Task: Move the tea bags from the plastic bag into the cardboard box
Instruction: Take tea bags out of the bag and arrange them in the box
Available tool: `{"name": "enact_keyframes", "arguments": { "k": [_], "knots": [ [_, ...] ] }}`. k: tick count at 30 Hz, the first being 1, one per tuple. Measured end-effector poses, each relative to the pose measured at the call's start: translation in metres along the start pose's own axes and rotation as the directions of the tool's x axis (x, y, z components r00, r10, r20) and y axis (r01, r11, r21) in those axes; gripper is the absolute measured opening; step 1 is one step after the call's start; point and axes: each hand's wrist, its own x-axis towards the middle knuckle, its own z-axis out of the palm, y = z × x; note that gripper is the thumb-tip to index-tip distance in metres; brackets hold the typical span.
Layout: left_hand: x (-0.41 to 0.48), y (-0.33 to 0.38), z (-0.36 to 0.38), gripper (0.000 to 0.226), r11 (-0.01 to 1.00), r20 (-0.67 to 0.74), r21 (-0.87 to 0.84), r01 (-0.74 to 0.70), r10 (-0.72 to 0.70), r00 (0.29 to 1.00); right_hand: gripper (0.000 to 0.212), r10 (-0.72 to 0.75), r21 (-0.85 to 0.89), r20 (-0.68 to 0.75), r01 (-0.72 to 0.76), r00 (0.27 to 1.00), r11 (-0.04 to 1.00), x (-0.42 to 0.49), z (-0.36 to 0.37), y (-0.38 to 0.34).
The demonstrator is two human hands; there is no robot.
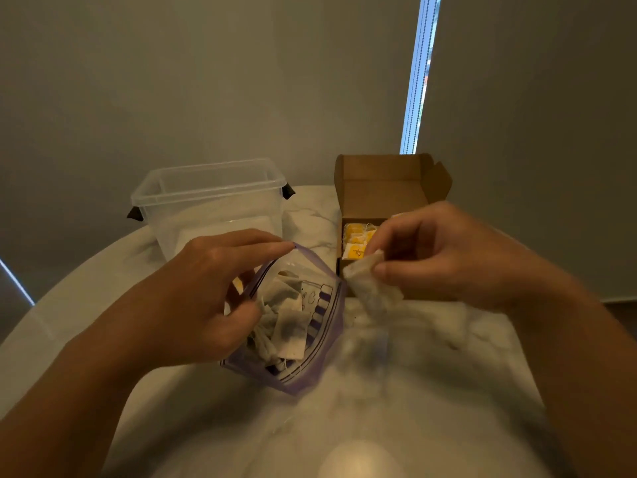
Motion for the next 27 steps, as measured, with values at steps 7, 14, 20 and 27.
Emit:
{"name": "enact_keyframes", "arguments": {
  "k": [7,14,20,27],
  "knots": [
    [0.001,-0.003,0.002,0.064,1.0,-0.007,-0.027,0.002,-0.002,1.0,0.012,0.187,-0.029,-0.426,-0.22,0.885,0.975,0.04,-0.066,0.049],
    [0.001,-0.003,0.001,0.064,0.999,-0.016,-0.052,0.0,-0.001,1.0,0.015,0.126,-0.134,-0.518,-0.226,0.846,0.965,0.093,-0.057,0.059],
    [0.0,-0.002,0.0,0.064,0.999,-0.013,-0.033,0.002,-0.002,1.0,0.026,0.285,-0.238,-0.293,-0.358,0.913,0.903,0.12,-0.038,0.06],
    [0.001,-0.003,-0.001,0.063,0.999,-0.01,-0.04,-0.001,0.0,1.0,0.032,0.213,-0.574,-0.441,-0.456,0.872,0.68,0.127,-0.042,0.069]
  ]
}}
